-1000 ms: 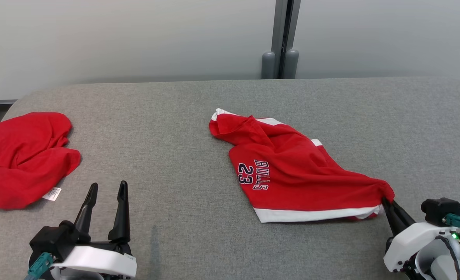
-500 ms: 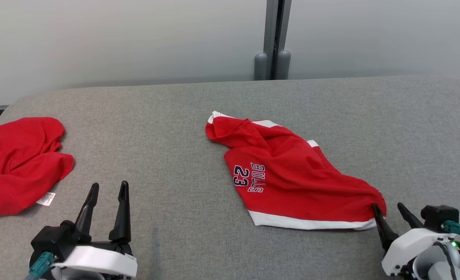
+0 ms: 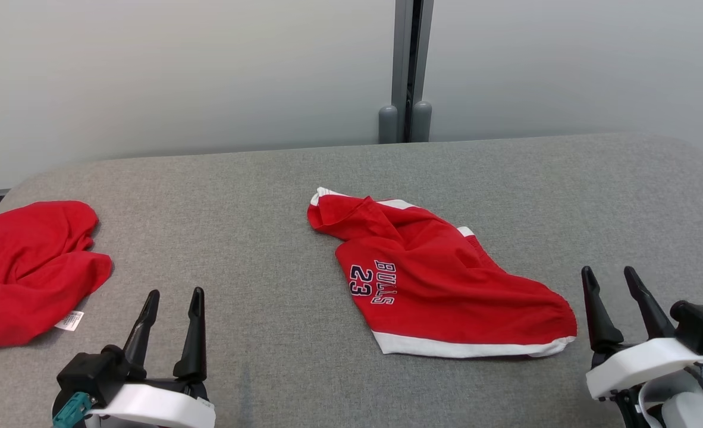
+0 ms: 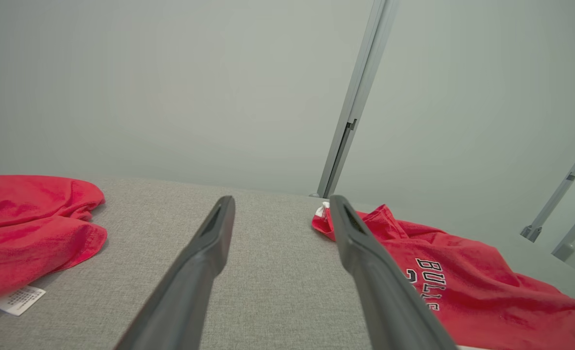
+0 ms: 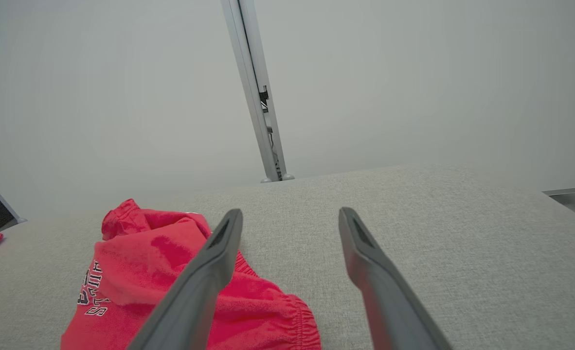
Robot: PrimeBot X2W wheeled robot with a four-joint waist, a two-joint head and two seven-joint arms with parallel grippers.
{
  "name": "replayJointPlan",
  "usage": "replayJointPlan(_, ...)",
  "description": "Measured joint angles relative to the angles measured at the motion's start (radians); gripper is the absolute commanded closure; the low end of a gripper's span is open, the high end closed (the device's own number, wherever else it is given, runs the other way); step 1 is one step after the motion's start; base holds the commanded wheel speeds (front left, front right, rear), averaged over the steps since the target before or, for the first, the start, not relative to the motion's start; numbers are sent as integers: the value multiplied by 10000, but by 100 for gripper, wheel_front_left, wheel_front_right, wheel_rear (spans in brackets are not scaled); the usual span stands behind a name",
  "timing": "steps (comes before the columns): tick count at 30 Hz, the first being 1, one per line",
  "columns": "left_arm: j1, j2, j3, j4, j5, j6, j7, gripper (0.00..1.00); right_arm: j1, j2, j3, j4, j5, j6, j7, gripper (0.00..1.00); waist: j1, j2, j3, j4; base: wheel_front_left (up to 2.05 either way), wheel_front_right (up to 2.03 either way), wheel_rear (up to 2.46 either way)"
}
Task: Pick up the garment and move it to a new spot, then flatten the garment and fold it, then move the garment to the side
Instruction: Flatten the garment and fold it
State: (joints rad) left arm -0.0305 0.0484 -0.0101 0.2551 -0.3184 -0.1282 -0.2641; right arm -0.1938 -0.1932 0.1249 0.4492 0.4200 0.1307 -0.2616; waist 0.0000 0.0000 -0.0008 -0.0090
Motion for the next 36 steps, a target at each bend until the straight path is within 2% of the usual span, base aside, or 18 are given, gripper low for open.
replayJointPlan(6,8,4,-73,35,0,-2,0,0,408,378,-153,-462,-345,0,0,0,0,0,-20,-8,0,0,0)
replayJointPlan(21,2,4,-205,109,-23,-13,0,0,496,468,-176,-564,-479,0,2,0,0,0,86,-63,0,0,0)
replayJointPlan(25,-104,10,-598,401,-313,-13,79,0,440,493,-174,-562,-479,0,4,0,0,0,193,-117,0,0,0)
replayJointPlan(28,-291,10,-1425,846,-871,-13,965,0,375,502,-207,-577,-491,0,4,0,0,0,288,-165,0,0,0)
replayJointPlan(29,-291,10,-1425,846,-871,-13,965,0,375,502,-207,-577,-491,0,4,0,0,0,288,-165,0,0,0)
replayJointPlan(36,-973,79,-3248,1461,-2888,-13,3114,0,72,535,-278,-694,-585,0,4,0,0,0,504,-530,0,0,0)
